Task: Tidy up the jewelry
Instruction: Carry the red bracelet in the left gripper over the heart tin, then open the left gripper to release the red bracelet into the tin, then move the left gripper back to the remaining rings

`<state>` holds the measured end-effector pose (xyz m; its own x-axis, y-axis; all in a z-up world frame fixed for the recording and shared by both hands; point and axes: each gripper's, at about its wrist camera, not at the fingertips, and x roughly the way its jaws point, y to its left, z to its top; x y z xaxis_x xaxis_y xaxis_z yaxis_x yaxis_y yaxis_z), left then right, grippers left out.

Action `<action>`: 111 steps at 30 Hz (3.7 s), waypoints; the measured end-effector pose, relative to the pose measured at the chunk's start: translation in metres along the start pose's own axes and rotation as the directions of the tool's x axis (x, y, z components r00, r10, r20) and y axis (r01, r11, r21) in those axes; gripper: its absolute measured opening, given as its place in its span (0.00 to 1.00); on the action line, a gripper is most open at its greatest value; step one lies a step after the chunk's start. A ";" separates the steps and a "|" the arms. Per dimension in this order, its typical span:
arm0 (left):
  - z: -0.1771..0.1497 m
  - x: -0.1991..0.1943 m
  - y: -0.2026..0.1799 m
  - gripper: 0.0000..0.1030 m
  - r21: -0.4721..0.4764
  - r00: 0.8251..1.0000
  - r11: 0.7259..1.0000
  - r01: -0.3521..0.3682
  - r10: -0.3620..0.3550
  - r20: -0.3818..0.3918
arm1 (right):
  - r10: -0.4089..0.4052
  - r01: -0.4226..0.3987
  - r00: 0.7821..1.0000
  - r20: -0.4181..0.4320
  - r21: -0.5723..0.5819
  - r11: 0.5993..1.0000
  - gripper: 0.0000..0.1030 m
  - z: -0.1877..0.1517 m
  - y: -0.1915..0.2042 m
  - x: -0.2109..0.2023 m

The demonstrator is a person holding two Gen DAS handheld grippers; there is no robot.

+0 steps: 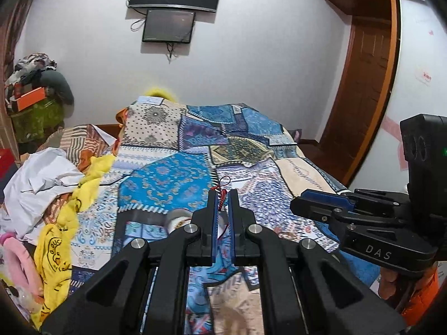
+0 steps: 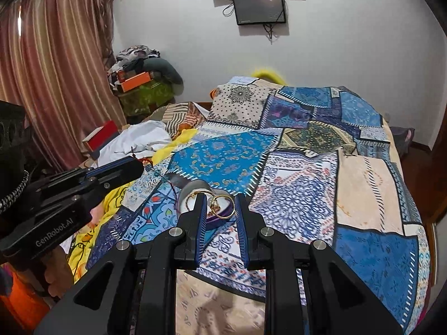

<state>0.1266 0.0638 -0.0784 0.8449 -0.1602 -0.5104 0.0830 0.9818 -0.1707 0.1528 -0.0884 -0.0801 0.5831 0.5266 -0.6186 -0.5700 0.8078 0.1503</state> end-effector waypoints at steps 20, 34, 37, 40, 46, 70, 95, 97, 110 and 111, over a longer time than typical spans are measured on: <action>0.003 0.044 0.049 0.05 -0.043 0.999 0.999 0.015 -0.017 -0.037 | 0.022 -0.032 0.992 -0.121 -0.078 0.996 0.18 0.010 0.019 0.082; -0.021 0.105 0.060 0.05 -0.077 0.979 0.994 0.077 -0.090 -0.181 | 0.027 -0.055 0.976 -0.215 -0.125 0.991 0.18 -0.005 0.023 0.118; -0.026 0.110 0.064 0.05 -0.094 0.973 0.992 0.087 -0.105 -0.205 | 0.027 -0.057 0.972 -0.235 -0.124 0.991 0.18 -0.007 0.022 0.125; -0.031 0.115 0.068 0.05 -0.108 0.967 0.990 0.091 -0.114 -0.229 | 0.029 -0.061 0.968 -0.249 -0.123 0.991 0.18 -0.009 0.022 0.129; -0.039 0.116 0.071 0.05 -0.116 0.957 0.989 0.095 -0.123 -0.263 | 0.030 -0.069 0.962 -0.271 -0.138 0.988 0.18 -0.012 0.026 0.135; -0.036 0.071 0.067 0.29 -0.020 0.975 0.999 -0.044 0.039 -0.220 | -0.002 -0.037 0.962 -0.274 -0.134 0.990 0.29 -0.006 0.029 0.125; 0.000 0.057 -0.039 0.42 0.084 0.988 0.996 0.042 -0.029 -0.150 | -0.112 0.113 0.993 -0.042 0.011 0.994 0.30 0.003 -0.065 0.000; 0.000 0.061 -0.048 0.42 0.097 0.986 0.994 0.052 -0.036 -0.160 | -0.117 0.118 0.993 -0.032 0.035 0.992 0.30 0.000 -0.076 -0.007; -0.025 0.106 -0.079 0.42 0.097 0.956 0.989 0.113 -0.082 -0.282 | -0.143 0.152 0.986 -0.086 0.108 0.982 0.30 -0.026 -0.121 -0.011; -0.028 0.109 -0.080 0.42 0.091 0.952 0.989 0.117 -0.086 -0.293 | -0.142 0.151 0.986 -0.092 0.109 0.982 0.30 -0.028 -0.123 -0.009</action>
<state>0.1977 -0.0351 -0.1439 0.6424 -0.2668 -0.7184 0.2296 0.9614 -0.1517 0.2014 -0.1997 -0.1143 0.6021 0.3801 -0.7022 -0.4086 0.9022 0.1381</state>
